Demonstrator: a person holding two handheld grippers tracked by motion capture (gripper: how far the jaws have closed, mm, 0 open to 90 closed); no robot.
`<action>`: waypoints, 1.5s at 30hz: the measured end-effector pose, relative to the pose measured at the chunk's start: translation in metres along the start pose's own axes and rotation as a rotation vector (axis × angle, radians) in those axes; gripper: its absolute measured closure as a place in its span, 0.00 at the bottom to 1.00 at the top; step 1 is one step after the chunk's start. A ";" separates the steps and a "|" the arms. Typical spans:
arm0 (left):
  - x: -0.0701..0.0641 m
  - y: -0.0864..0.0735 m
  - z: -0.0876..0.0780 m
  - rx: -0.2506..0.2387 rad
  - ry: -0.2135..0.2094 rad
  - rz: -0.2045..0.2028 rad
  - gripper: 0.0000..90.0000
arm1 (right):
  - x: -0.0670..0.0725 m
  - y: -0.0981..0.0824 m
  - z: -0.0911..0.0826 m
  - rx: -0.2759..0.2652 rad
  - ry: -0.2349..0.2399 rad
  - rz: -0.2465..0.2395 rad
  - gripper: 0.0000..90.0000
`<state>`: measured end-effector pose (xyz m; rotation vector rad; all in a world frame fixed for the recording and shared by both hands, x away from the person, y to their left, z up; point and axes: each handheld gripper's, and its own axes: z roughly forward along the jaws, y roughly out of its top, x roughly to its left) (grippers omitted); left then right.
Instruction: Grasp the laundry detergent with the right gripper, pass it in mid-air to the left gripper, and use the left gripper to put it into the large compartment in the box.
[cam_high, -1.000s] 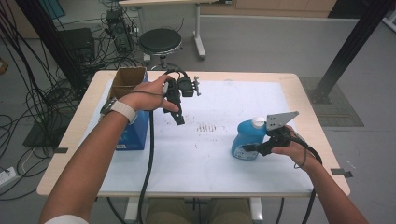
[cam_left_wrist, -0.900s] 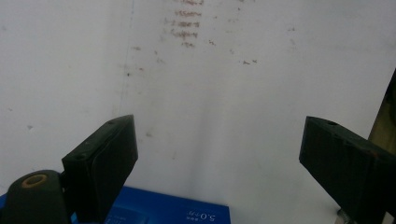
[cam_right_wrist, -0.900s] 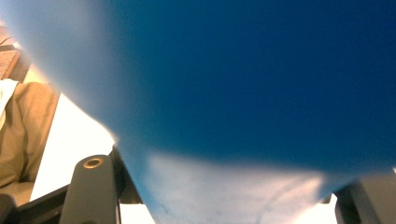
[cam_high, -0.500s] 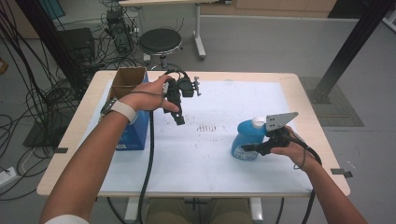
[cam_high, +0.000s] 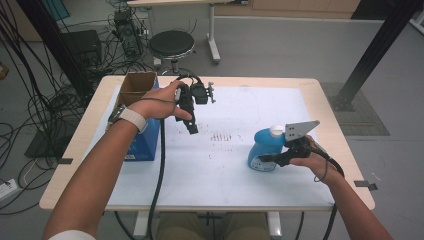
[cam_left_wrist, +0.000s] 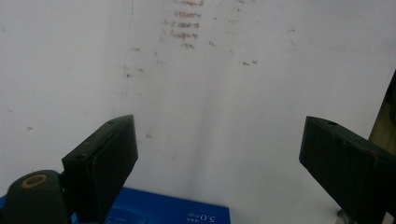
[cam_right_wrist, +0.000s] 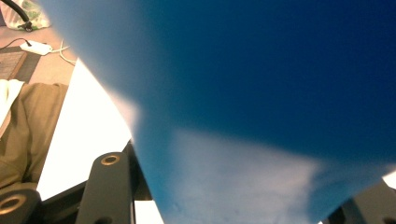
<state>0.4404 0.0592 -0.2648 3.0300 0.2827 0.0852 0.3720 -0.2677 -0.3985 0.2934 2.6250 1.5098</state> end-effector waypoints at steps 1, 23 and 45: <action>0.000 0.000 0.000 0.000 0.000 0.000 0.13 | 0.000 0.000 0.000 0.000 0.000 0.000 0.47; -0.001 0.002 0.000 0.001 0.000 0.002 0.13 | -0.001 -0.001 0.000 -0.008 0.004 0.003 0.49; -0.002 0.002 -0.002 0.008 0.003 0.005 0.13 | 0.000 -0.001 0.000 -0.009 0.001 0.011 0.49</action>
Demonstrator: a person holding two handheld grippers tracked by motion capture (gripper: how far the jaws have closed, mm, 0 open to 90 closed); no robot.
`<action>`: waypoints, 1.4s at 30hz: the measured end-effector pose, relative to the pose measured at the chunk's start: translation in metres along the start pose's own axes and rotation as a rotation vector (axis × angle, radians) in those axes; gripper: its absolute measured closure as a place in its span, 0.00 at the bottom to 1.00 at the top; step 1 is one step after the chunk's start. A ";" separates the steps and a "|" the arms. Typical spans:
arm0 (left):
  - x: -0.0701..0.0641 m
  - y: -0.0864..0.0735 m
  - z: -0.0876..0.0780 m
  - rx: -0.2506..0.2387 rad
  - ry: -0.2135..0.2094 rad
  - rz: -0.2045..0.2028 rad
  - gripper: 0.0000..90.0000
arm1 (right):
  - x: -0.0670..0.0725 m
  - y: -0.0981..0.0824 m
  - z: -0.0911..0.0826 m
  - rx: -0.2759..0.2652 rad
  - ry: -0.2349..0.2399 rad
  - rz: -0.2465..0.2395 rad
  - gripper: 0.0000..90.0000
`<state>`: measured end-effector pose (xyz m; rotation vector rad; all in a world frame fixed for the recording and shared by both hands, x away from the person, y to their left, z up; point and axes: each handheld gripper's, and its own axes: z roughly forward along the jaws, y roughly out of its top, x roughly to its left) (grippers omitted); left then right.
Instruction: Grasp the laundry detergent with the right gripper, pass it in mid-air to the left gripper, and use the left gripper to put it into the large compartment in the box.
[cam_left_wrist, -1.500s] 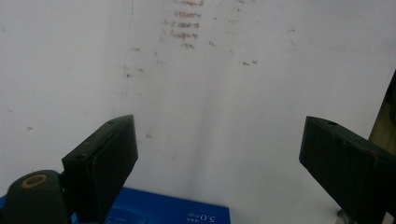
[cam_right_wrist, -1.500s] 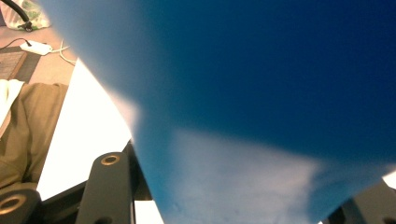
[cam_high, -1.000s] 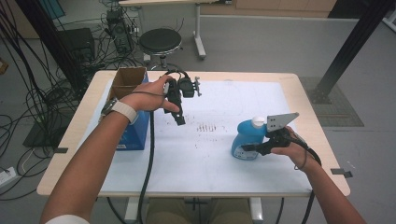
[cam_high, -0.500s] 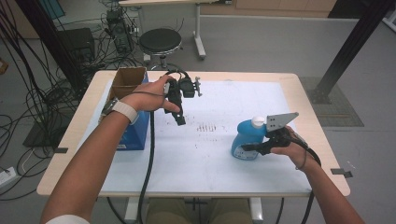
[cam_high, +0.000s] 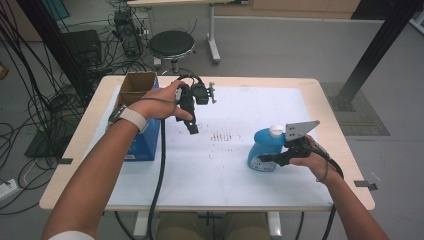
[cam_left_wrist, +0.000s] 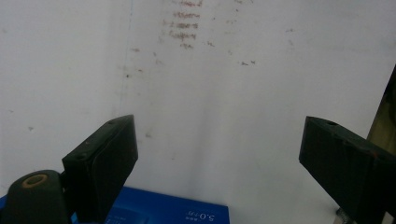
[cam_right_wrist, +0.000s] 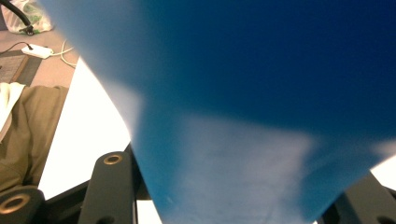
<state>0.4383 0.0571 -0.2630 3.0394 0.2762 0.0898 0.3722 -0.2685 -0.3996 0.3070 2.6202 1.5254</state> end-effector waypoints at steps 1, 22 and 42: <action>0.000 0.000 0.000 0.000 0.000 0.000 0.13 | 0.000 0.000 0.000 0.000 0.000 0.000 0.49; 0.000 0.000 0.000 -0.001 -0.002 -0.003 0.13 | -0.001 -0.001 0.000 -0.006 -0.001 0.007 0.49; -0.002 -0.002 -0.004 0.001 0.003 0.000 0.13 | 0.000 -0.001 0.000 -0.010 -0.005 0.009 0.48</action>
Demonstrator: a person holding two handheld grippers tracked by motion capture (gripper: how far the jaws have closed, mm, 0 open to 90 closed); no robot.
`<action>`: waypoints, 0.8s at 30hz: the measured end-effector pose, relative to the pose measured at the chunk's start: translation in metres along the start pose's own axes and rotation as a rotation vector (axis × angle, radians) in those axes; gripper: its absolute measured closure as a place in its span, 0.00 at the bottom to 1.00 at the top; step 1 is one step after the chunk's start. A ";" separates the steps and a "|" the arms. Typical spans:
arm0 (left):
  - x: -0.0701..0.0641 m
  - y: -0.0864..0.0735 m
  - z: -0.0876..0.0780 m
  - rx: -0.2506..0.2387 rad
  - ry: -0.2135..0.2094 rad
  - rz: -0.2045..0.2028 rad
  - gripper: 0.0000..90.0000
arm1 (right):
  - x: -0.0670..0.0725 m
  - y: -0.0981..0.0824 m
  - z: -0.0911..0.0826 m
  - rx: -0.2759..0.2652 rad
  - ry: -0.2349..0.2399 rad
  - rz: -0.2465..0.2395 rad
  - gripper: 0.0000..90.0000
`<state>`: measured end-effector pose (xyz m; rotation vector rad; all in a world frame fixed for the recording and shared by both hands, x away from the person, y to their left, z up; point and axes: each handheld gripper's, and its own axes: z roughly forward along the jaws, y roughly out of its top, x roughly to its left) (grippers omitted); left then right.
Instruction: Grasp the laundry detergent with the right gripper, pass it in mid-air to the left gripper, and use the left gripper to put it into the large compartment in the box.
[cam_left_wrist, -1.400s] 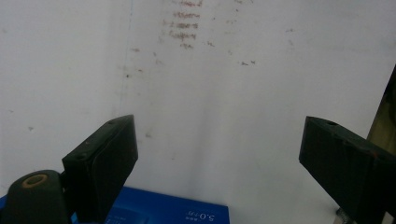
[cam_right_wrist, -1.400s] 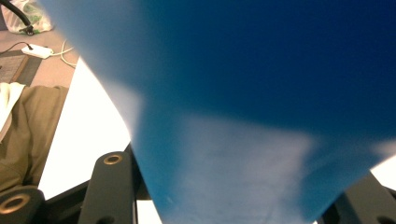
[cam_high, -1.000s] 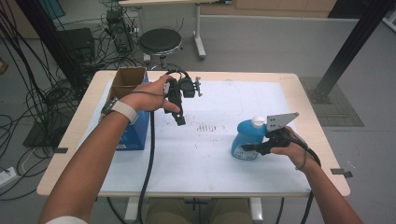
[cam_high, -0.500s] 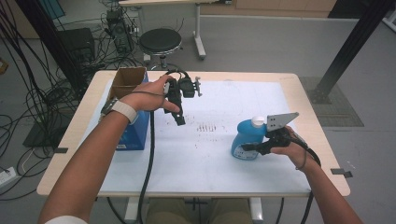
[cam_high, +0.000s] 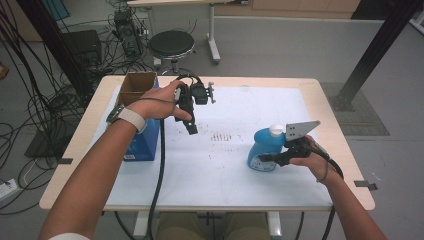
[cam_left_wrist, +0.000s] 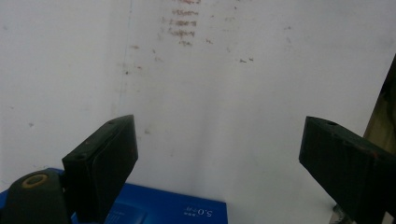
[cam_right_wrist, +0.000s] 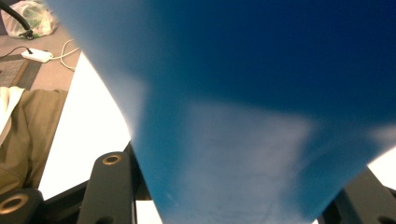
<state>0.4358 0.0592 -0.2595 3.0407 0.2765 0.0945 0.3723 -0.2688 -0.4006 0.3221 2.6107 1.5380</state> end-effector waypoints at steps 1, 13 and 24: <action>0.000 0.000 0.000 0.001 0.000 -0.002 0.13 | 0.000 0.000 0.000 -0.002 0.000 -0.005 0.48; -0.001 0.000 0.000 0.001 0.000 -0.003 0.13 | 0.000 0.000 0.000 -0.002 0.001 0.002 0.48; 0.000 0.003 0.001 0.005 -0.003 -0.001 0.13 | 0.000 -0.001 0.000 -0.004 0.001 0.000 0.48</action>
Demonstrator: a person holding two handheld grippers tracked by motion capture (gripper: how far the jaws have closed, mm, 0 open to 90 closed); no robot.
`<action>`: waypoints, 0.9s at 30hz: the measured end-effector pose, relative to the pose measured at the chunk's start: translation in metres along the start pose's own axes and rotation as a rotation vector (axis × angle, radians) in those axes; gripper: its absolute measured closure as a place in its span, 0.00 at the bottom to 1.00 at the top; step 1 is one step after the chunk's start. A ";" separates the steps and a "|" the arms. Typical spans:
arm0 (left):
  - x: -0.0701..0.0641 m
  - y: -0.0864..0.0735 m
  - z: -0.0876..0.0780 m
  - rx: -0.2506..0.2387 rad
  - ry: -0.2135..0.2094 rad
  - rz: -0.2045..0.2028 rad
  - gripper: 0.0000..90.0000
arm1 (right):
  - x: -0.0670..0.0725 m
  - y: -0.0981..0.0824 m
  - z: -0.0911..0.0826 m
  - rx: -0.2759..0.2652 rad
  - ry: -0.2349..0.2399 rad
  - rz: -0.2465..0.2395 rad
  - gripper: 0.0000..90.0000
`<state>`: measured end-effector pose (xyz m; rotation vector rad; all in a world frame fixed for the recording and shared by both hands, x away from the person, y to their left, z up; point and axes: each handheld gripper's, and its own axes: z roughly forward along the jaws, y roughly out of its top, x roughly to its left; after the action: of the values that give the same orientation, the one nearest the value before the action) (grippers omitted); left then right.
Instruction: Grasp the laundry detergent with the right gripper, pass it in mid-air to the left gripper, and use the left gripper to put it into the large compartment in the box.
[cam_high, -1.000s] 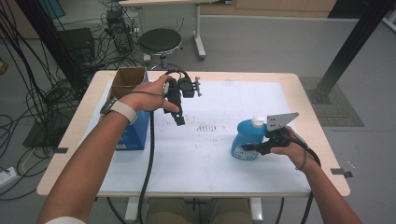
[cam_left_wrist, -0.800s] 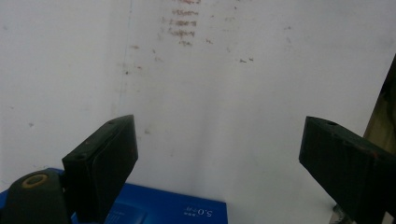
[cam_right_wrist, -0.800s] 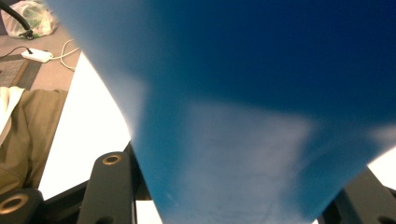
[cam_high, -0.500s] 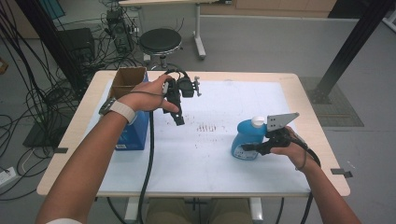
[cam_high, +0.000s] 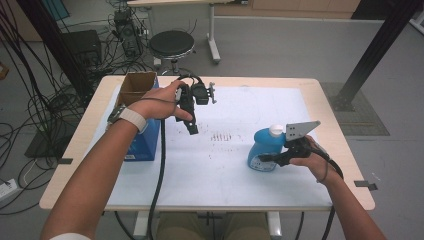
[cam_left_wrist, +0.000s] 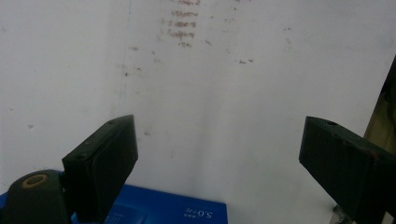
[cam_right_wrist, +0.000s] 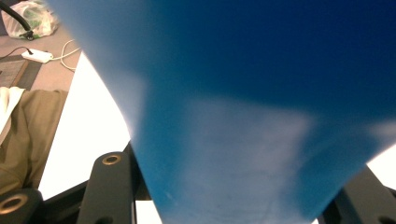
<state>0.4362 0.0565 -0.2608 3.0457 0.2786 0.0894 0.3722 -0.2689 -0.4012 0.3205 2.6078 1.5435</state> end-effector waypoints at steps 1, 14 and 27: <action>0.000 0.000 0.000 -0.003 0.000 0.001 0.13 | 0.000 0.000 0.000 0.000 0.000 0.000 0.48; 0.000 0.001 0.000 -0.004 0.001 -0.002 0.13 | 0.000 0.000 0.000 -0.006 0.000 0.001 0.48; 0.001 0.000 -0.001 -0.007 0.004 -0.003 0.13 | 0.000 -0.001 0.000 -0.008 -0.002 0.002 0.48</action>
<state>0.4369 0.0563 -0.2601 3.0384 0.2833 0.0961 0.3721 -0.2690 -0.4019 0.3237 2.6000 1.5528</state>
